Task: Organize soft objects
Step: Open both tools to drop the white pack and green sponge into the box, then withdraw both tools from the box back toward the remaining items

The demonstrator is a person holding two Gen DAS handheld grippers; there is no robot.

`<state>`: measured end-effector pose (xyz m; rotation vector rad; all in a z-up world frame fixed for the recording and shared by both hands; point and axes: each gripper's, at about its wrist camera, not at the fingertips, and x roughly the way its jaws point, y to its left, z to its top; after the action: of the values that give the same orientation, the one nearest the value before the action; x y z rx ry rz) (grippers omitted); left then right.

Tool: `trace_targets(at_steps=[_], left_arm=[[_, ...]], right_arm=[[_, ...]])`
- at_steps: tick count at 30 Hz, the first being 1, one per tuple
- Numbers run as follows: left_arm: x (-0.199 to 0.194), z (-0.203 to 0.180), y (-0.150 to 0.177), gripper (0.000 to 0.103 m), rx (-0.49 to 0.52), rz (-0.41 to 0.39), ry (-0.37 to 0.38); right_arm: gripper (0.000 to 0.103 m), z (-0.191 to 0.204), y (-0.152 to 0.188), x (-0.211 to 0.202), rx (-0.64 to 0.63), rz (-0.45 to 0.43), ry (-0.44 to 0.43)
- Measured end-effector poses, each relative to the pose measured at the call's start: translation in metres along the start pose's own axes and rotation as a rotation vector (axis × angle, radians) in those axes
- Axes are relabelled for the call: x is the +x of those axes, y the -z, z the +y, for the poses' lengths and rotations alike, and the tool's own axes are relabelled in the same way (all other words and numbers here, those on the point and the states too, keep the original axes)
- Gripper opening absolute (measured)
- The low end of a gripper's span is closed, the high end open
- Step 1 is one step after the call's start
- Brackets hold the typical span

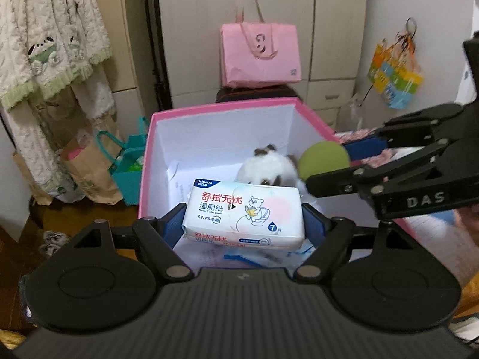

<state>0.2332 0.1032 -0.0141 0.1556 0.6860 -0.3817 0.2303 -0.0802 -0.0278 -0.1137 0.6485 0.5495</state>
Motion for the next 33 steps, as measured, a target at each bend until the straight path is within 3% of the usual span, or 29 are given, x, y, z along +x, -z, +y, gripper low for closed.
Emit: trace_targets(at_steps=[6,10,18,26,33], left_arm=[[0.007,0.002,0.001,0.083,-0.039,-0.008,-0.103],[-0.002,0.0,0.002,0.087,-0.017,-0.046,-0.139],[-0.036,-0.004,0.012,0.087,-0.009,-0.077,-0.12],[-0.084,-0.015,0.021,0.087,0.011,-0.078,-0.042],[-0.121,-0.031,0.025,0.087,0.077,-0.08,-0.07]], right_arm=[[0.053,0.0,0.0,0.005,-0.002,-0.018,0.055],[0.062,-0.008,0.002,0.002,0.057,-0.042,0.029],[0.063,0.005,0.009,-0.028,0.009,-0.058,0.069],[0.064,0.033,0.022,-0.07,-0.11,-0.052,0.084],[0.066,0.054,0.031,-0.11,-0.176,-0.061,0.062]])
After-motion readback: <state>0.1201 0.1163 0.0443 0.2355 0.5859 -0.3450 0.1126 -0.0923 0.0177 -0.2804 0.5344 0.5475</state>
